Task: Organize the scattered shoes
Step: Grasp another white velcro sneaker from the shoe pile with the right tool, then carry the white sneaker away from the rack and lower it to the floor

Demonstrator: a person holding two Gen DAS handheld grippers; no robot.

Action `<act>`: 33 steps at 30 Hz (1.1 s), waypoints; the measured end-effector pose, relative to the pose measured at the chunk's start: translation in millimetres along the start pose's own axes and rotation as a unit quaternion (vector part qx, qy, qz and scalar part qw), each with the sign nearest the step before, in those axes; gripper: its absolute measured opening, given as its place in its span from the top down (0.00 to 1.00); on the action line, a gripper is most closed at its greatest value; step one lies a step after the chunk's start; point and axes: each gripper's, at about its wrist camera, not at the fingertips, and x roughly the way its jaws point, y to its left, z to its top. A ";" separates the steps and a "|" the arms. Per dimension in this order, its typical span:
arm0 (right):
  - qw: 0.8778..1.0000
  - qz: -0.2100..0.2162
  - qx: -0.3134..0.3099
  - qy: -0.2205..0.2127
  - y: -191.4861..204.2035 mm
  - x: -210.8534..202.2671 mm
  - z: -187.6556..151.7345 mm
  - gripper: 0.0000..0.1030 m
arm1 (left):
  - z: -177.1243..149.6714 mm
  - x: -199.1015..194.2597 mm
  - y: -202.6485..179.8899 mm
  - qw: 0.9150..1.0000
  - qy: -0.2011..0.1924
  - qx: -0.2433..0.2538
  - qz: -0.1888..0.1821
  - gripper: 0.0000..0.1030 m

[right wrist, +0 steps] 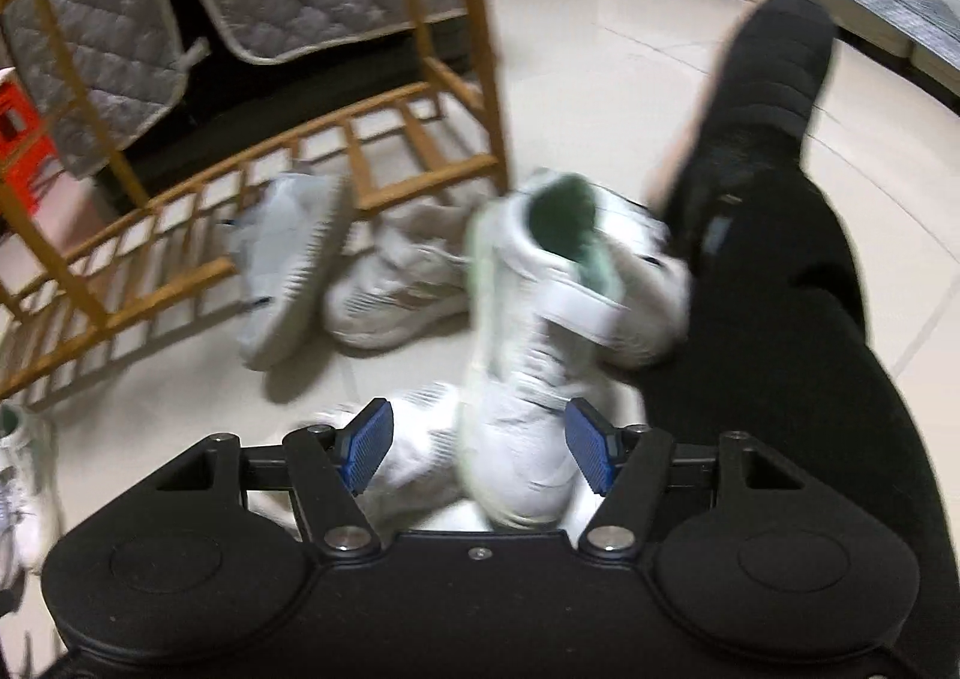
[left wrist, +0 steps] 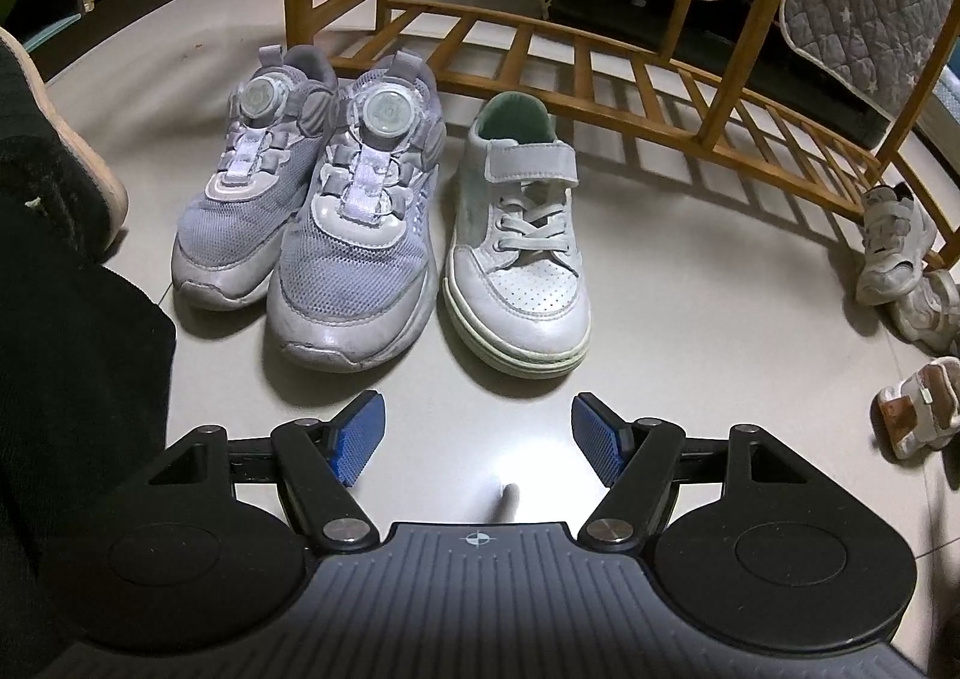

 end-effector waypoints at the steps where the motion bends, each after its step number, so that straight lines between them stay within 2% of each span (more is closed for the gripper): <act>1: 1.000 -0.004 0.011 0.004 -5.8 3.8 0.0 0.35 | -0.5 0.1 0.1 1.000 0.001 0.000 0.001 0.32; 9: 0.998 -0.006 0.055 0.012 -26.2 36.6 16.5 0.35 | -2.2 2.3 -0.9 1.000 0.002 0.002 -0.001 0.32; 15: 0.998 0.005 0.061 0.022 -22.3 71.2 26.9 0.32 | -3.4 4.6 -4.0 1.000 0.005 0.009 -0.002 0.32; 19: 0.997 0.009 0.066 0.027 -18.2 87.9 29.1 0.36 | -4.2 6.1 -5.7 1.000 0.007 0.011 -0.003 0.32; 26: 0.998 0.020 0.052 0.019 -10.3 78.1 23.1 0.40 | -3.9 4.4 -8.0 1.000 0.002 0.015 -0.012 0.32; 29: 0.999 0.037 0.030 -0.003 2.1 60.9 16.8 0.40 | -3.4 2.9 -7.2 1.000 0.000 0.012 -0.016 0.32; 33: 0.995 0.073 -0.056 -0.031 43.7 22.8 9.5 0.40 | -2.6 1.2 -6.5 1.000 -0.004 0.008 -0.022 0.32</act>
